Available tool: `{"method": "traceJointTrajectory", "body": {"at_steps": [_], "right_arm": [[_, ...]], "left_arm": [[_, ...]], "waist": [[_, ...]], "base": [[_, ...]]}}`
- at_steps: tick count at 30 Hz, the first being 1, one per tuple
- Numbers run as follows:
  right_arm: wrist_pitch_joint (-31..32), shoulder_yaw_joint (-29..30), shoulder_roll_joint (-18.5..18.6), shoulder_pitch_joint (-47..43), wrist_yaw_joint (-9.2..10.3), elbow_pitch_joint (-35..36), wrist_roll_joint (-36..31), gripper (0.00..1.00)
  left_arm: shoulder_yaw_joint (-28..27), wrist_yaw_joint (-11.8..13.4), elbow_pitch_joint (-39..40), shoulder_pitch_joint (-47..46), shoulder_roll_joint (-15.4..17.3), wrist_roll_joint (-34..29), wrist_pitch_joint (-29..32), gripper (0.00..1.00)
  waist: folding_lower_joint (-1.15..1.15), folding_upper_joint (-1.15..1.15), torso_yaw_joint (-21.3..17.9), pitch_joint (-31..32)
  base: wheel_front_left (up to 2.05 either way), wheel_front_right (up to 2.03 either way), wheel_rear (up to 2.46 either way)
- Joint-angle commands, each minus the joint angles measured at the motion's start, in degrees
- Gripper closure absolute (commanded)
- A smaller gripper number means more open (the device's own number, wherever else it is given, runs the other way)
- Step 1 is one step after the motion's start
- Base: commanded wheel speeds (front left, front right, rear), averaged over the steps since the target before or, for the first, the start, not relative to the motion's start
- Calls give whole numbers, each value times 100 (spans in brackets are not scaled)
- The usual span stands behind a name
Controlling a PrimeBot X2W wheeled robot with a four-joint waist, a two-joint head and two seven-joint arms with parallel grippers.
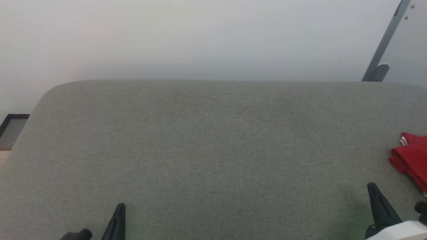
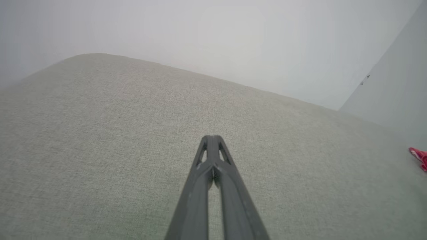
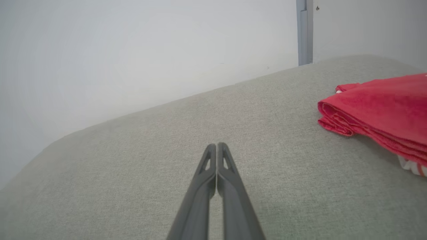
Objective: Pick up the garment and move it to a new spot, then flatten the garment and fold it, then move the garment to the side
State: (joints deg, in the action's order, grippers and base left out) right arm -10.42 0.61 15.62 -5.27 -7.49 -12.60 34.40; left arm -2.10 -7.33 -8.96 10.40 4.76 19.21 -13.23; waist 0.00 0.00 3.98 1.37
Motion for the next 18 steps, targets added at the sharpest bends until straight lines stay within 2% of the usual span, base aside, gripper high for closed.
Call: {"method": "traceJointTrajectory", "body": {"at_steps": [1,18], "right_arm": [[56,69,8,174,0,81,212,100],[429,190,-279,412,0,38,1481,100]], "left_arm": [[-26,0,67,-169,16,280,50,100],[-83,-5,-75,-529,1,1918,457,100]], "waist": [[0,0,-5,-2],[0,0,-62,-24]], "base": [[0,0,0],[0,0,0]]}}
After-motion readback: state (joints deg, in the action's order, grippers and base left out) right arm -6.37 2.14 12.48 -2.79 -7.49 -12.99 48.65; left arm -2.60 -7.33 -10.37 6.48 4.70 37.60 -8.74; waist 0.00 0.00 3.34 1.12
